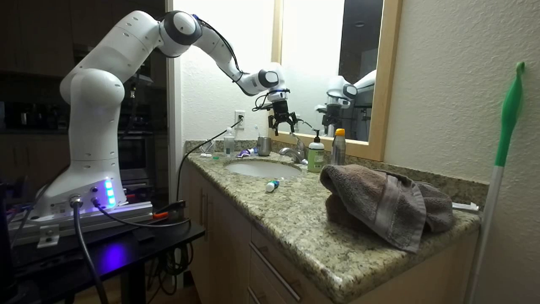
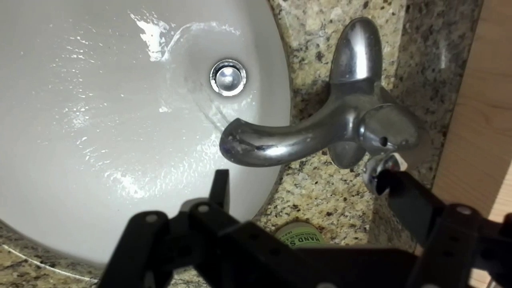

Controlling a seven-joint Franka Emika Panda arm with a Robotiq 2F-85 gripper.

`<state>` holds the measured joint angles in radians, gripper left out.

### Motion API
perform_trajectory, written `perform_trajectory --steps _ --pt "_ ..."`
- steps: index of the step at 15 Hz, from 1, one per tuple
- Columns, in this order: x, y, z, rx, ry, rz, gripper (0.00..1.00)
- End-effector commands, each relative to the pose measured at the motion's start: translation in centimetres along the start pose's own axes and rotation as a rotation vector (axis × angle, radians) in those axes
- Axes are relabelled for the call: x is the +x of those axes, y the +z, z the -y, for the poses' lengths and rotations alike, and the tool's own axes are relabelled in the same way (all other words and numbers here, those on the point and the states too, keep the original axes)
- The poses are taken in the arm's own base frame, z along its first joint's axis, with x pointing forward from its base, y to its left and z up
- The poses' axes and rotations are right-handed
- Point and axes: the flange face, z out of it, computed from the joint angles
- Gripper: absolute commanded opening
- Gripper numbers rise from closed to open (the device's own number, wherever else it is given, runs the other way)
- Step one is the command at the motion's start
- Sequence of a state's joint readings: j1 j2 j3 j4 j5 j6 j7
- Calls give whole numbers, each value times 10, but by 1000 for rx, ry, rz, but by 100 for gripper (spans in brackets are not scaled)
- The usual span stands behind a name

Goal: Close the tap

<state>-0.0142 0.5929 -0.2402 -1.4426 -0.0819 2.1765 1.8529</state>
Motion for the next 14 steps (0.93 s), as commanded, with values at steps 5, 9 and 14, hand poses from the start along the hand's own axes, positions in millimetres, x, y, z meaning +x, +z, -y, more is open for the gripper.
perform_trajectory --steps 5,9,14 --pt "0 1 -1 -34 -7 2 100" --pt "4 7 -6 -134 6 -21 100" --pt "18 6 -3 -174 45 -36 100"
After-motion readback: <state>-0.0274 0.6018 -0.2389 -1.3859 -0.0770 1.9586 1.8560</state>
